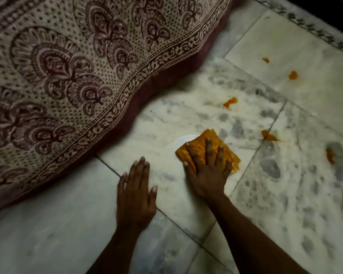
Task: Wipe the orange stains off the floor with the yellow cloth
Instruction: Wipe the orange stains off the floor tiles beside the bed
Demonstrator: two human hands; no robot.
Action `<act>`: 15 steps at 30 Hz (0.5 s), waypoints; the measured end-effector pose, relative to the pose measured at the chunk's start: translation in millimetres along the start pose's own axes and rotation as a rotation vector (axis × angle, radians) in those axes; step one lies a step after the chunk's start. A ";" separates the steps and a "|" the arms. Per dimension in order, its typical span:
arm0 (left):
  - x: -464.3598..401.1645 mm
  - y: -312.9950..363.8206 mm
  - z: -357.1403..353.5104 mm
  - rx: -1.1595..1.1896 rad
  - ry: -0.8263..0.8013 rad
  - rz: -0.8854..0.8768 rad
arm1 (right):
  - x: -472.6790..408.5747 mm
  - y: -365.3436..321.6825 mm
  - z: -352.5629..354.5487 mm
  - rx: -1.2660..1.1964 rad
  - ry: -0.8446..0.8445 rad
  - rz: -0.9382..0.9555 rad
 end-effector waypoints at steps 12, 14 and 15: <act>-106.0 39.4 -4.1 -0.003 0.030 -0.126 | 60.4 13.7 -5.1 0.104 0.214 0.182; -122.5 46.5 -15.0 -0.031 0.002 -0.176 | 33.2 31.1 -5.2 0.096 0.288 0.016; -124.9 45.0 -18.0 -0.021 0.005 -0.182 | 9.5 33.7 -5.5 0.075 0.337 -0.086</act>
Point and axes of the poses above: each hand's wrist, its own x-axis away from the middle knuckle, its own z-axis out of the back of the hand, y = z × x, the point moved 4 cm from there along -x, towards the middle knuckle, and after that the axes turned 14 degrees about z, right-handed, at the moved point
